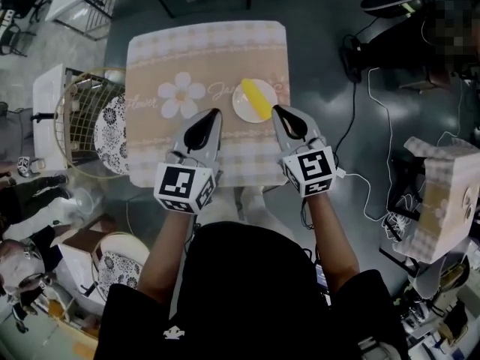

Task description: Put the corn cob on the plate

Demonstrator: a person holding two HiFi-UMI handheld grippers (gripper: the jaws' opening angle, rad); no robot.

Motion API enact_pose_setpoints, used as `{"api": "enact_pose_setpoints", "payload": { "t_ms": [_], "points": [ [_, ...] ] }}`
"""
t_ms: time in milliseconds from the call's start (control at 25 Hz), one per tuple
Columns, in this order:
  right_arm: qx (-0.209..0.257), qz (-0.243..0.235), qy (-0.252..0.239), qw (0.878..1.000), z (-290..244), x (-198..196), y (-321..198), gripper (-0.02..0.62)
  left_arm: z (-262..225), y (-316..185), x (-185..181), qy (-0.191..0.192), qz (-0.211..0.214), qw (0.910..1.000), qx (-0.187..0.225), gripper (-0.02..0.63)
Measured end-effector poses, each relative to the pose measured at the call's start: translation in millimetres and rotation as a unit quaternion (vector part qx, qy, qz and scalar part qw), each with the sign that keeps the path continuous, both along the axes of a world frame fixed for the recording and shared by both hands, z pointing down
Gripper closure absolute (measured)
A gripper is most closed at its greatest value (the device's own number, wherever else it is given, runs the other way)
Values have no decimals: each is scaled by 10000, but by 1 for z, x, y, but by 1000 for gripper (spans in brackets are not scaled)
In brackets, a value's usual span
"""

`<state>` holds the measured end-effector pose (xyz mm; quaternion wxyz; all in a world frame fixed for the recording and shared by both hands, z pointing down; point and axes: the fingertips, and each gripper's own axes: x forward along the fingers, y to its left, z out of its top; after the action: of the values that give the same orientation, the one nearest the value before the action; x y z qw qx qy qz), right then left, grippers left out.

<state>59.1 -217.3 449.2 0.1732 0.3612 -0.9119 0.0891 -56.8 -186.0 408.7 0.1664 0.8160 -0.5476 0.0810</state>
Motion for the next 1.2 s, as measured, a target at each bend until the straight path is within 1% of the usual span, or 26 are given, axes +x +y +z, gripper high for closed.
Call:
{"api": "enact_pose_setpoints", "payload": {
  "t_ms": [200, 440, 640, 920, 1120, 1200],
  "points": [
    [315, -175, -262, 9990, -39, 3, 19, 592, -16, 20, 7, -88, -158, 9996, 202, 597],
    [604, -356, -501, 9963, -71, 4, 37, 592, -34, 42, 6, -178, -394, 9982, 419, 597],
    [777, -504, -551, 9942, -84, 5, 51, 593, -40, 65, 2, -221, -613, 9964, 551, 597],
    [927, -662, -515, 9922, -95, -6, 61, 592, -50, 91, -11, -95, -973, 9925, 730, 597],
    [982, -817, -692, 9894, -110, -24, 72, 593, -67, 102, -20, -356, -1008, 9894, 983, 597],
    [988, -890, -763, 9882, -115, -30, 79, 593, -72, 109, -25, -388, -1031, 9881, 1072, 597]
  ]
}}
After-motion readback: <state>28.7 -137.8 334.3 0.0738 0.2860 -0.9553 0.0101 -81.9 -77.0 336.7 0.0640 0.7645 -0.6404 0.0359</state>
